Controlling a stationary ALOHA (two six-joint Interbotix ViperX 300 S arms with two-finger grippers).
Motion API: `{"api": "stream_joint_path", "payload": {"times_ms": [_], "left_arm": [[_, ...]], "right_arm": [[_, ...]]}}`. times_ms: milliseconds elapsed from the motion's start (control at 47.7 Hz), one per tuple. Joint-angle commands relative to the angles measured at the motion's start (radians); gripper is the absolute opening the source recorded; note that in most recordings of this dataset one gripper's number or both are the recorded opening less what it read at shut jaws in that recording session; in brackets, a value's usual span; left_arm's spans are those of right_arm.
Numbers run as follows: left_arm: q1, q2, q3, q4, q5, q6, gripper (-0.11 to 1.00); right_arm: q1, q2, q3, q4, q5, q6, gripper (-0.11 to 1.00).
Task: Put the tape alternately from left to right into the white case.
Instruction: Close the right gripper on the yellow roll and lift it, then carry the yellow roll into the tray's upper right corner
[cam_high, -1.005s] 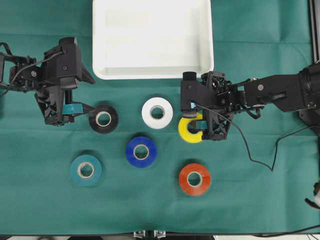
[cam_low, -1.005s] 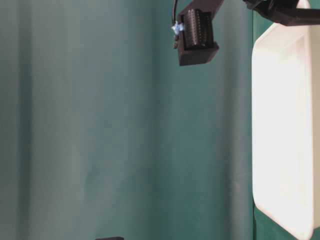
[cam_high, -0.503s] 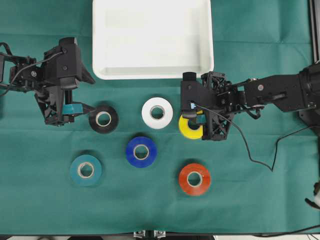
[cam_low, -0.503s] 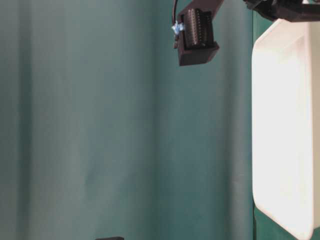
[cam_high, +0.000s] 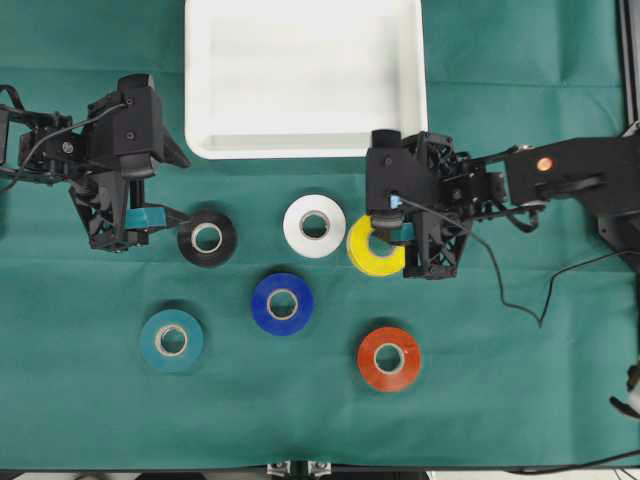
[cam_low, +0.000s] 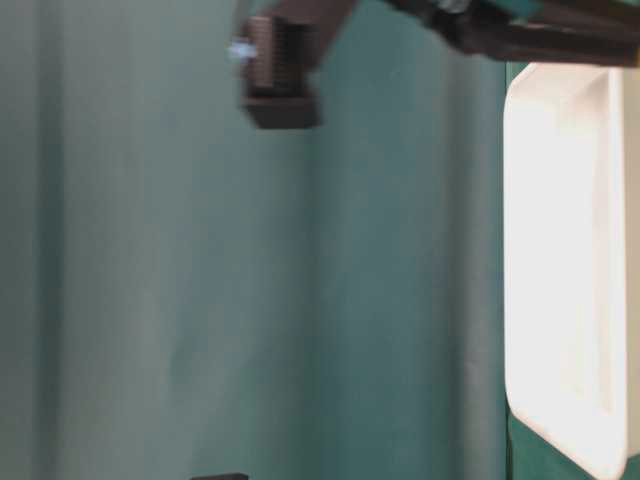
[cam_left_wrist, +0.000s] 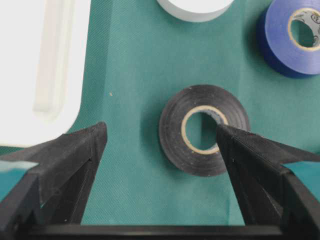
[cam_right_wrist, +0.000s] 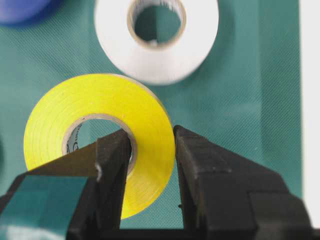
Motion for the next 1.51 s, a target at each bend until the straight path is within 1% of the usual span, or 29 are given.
{"api": "stream_joint_path", "payload": {"times_ms": [0,209,461,524,649,859,1026,1236,1487], "left_arm": [[0.002,-0.006,-0.025,0.002,-0.005,0.0,0.72],[0.002,-0.006,-0.026,0.002,-0.005,-0.003,0.72],[0.002,-0.006,-0.028,0.002,-0.005,-0.003,0.72],[0.002,-0.006,-0.026,0.002,-0.005,-0.003,0.72],[0.0,-0.006,-0.028,0.002,-0.005,0.0,0.72],[0.0,-0.005,-0.028,0.002,-0.005,-0.003,0.72],[0.002,-0.005,-0.028,0.002,-0.005,-0.003,0.72],[0.002,-0.005,-0.028,0.0,-0.006,-0.003,0.72],[0.002,0.0,-0.028,0.0,-0.009,-0.003,0.72]], "right_arm": [[0.003,-0.063,-0.034,-0.003,0.017,0.0,0.3],[0.003,-0.089,-0.04,-0.003,0.046,0.0,0.3],[0.003,-0.087,-0.038,-0.003,0.04,0.0,0.3],[-0.002,-0.084,-0.04,-0.009,0.04,0.0,0.3],[-0.023,-0.072,-0.044,-0.038,0.043,0.0,0.3],[-0.112,-0.046,-0.072,-0.104,0.046,0.0,0.3],[-0.207,-0.017,-0.083,-0.158,0.044,0.0,0.3],[-0.327,0.028,-0.097,-0.21,0.04,0.0,0.3],[-0.403,0.069,-0.135,-0.264,0.031,0.0,0.3]]}}
